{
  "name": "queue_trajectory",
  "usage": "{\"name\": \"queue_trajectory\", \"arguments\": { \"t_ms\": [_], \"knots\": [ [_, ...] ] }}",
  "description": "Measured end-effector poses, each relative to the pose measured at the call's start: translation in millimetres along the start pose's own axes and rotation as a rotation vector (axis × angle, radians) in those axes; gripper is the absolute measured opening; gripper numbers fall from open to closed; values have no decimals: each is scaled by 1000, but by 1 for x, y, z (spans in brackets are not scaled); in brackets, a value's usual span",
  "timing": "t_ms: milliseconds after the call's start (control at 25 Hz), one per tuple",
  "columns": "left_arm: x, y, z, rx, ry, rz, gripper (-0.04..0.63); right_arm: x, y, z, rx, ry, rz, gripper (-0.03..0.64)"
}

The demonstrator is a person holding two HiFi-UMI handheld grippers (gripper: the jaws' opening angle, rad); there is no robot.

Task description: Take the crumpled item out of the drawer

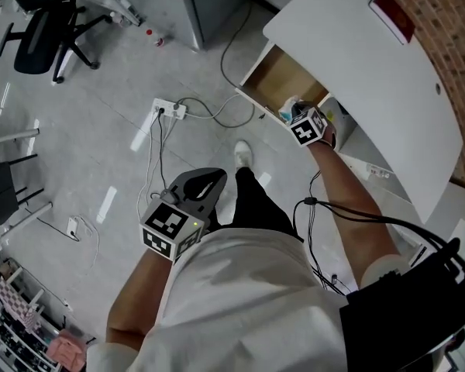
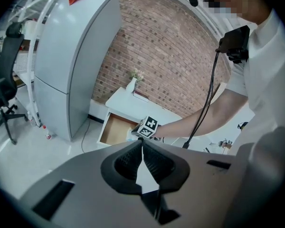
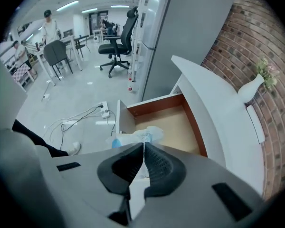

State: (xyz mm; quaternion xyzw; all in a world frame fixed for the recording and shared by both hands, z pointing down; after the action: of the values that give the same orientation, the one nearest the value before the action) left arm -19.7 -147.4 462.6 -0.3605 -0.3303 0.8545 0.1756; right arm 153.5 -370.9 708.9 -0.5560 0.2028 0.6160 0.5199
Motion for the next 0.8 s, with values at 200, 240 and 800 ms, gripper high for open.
{"name": "queue_trajectory", "arguments": {
  "t_ms": [200,240,800],
  "knots": [
    [33,4,-6,-40,1,-30,25,54,8,20,-37,17,-32,35],
    [40,5,-7,-48,2,-38,25,64,9,25,-44,19,-40,35],
    [137,-13,-41,-155,-32,-102,25,219,28,115,-115,65,-148,34]
  ]
}}
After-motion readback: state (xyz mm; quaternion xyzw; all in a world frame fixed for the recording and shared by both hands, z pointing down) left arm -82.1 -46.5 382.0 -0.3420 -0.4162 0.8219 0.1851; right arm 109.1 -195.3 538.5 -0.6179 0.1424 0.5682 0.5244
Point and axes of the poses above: the fingertips, and each gripper's own axes: x backward along the fingers, z to its left, y out of its top, the point moved 2 cm from there along x, backward along the fingers, and after that the axes turned 6 degrees about -y, right-handed, at the moved point
